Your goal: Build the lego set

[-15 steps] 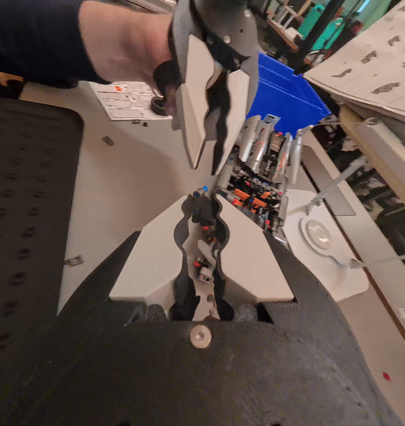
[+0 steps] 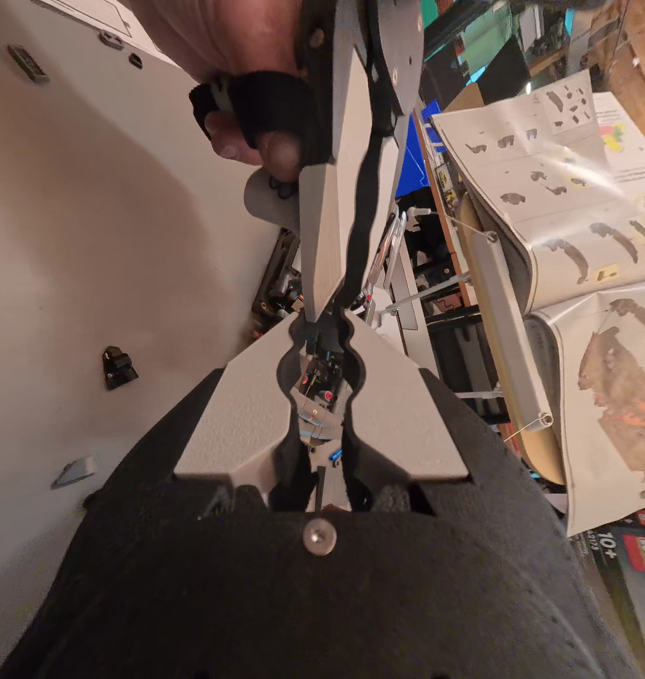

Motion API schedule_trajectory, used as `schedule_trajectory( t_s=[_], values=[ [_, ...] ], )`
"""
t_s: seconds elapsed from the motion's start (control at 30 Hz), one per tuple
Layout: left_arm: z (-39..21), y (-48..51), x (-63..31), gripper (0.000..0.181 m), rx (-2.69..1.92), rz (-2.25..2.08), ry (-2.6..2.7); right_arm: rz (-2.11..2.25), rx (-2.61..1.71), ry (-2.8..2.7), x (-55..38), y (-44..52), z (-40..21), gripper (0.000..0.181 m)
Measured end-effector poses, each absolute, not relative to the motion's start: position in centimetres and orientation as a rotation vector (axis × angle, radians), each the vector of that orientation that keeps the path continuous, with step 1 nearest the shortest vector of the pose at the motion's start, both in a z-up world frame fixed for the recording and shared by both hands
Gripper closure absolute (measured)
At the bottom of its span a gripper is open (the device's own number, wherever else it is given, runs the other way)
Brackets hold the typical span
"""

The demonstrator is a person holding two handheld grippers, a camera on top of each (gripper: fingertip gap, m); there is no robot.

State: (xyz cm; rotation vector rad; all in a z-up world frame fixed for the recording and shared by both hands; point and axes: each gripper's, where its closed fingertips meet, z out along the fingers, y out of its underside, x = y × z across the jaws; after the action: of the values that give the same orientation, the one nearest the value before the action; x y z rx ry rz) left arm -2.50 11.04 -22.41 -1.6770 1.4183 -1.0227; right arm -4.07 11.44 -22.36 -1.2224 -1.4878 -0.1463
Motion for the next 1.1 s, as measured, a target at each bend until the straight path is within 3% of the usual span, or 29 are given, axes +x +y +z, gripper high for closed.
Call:
schedule_trajectory(
  t_s=[0.1, 0.27, 0.37, 0.6, 0.7, 0.8, 0.97, 1.1],
  values=[
    [-22.2, 11.3, -2.4, 0.167, -1.633, -0.929, 1.427, -0.223, -1.233, -1.463, -3.8, 11.9, -22.3, 0.167],
    [-22.7, 11.1, -2.5, 0.168, -1.608, -0.828, 1.502, -0.156, -1.240, -1.491, -3.9, 11.6, -22.7, 0.167],
    [-23.0, 10.8, -2.6, 0.168, -1.577, -0.788, 1.555, -0.070, -1.254, -1.536, -3.5, 11.3, -22.9, 0.157],
    [-24.0, 10.6, -3.3, 0.168, -1.457, -0.450, 1.738, 0.085, -1.258, -1.614, -3.2, 10.2, -23.6, 0.179],
    [-24.2, 10.2, -3.1, 0.168, -1.428, -0.412, 1.768, 0.032, -1.242, -1.671, -3.6, 9.9, -24.7, 0.172],
    [-24.7, 10.1, -3.2, 0.168, -1.408, -0.362, 1.808, -0.026, -1.217, -1.690, -3.5, 9.9, -24.9, 0.181],
    [-24.7, 9.6, -3.1, 0.168, -1.400, -0.390, 1.828, 0.004, -1.227, -1.693, -3.7, 9.8, -25.2, 0.181],
    [-24.7, 9.2, -3.1, 0.168, -1.383, -0.427, 1.841, 0.013, -1.221, -1.711, -3.8, 9.5, -25.4, 0.173]
  ],
)
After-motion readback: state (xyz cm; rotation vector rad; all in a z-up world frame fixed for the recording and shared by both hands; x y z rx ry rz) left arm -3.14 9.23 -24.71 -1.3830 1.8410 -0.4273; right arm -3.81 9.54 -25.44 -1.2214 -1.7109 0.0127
